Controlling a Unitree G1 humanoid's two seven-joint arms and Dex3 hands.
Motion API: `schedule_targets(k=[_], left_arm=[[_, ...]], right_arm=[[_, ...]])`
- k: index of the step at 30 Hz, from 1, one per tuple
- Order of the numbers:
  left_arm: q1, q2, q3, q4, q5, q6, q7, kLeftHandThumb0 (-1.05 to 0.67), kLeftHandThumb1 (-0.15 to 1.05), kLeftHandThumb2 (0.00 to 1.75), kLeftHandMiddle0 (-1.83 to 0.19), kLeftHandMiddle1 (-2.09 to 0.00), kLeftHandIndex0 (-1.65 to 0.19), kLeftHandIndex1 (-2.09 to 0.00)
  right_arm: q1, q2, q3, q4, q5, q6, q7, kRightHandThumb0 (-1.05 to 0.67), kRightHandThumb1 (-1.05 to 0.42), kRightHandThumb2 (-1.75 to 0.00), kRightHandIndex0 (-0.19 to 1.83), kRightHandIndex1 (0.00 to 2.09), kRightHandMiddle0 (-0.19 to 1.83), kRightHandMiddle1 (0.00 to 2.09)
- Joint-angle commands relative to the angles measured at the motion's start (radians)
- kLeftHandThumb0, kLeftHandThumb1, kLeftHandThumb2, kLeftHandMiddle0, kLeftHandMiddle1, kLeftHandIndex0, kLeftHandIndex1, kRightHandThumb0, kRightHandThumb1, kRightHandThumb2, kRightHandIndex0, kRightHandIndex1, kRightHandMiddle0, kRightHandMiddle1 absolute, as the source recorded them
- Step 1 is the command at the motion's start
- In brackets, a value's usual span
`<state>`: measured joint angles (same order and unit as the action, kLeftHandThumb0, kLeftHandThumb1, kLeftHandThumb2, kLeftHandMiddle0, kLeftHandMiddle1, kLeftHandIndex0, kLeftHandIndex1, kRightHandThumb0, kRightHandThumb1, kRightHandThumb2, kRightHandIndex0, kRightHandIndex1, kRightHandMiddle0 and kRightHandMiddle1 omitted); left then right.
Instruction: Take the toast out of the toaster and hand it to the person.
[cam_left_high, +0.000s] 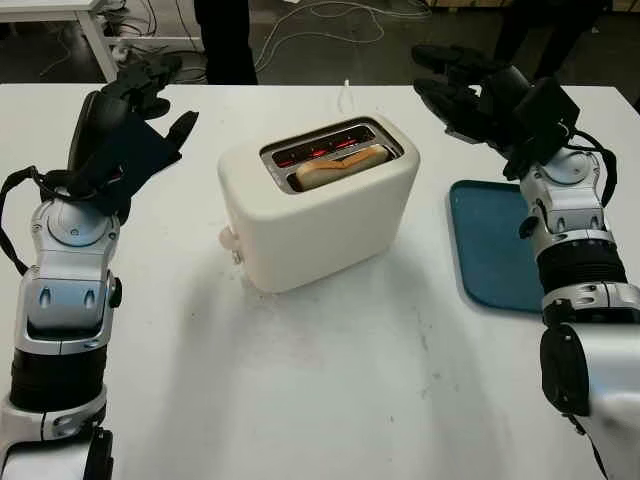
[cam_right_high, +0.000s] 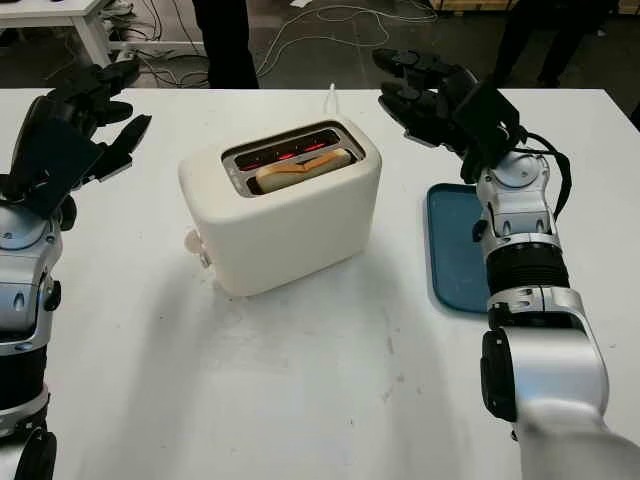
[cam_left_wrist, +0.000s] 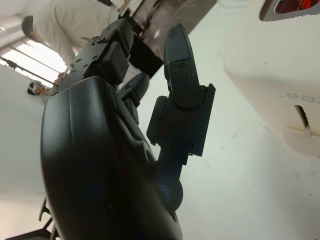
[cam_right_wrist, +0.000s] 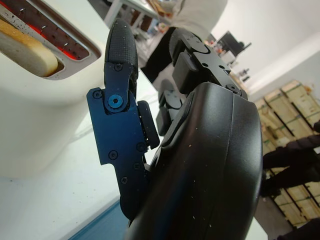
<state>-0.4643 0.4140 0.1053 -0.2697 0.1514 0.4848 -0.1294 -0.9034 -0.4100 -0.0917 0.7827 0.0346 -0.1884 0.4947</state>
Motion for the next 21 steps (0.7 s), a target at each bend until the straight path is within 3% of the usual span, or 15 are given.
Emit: schedule_targets(k=[1, 21], left_arm=[[-0.010, 0.001, 0.003, -0.003, 0.003, 0.002, 0.003, -0.48, 0.92, 0.46, -0.05, -0.90, -0.38, -0.12], [-0.018, 0.002, 0.008, 0.023, -0.017, -0.023, -0.008, -0.49, 0.92, 0.46, -0.06, -0.92, -0.39, -0.13]], right_arm=[[0.012, 0.003, 0.002, -0.007, 0.007, 0.008, -0.001, -0.65, -0.92, -0.38, 0.39, 0.01, 0.45, 0.01], [0.017, 0.005, 0.001, -0.031, 0.012, 0.029, 0.002, -0.65, -0.92, -0.38, 0.37, 0.00, 0.43, 0.00]])
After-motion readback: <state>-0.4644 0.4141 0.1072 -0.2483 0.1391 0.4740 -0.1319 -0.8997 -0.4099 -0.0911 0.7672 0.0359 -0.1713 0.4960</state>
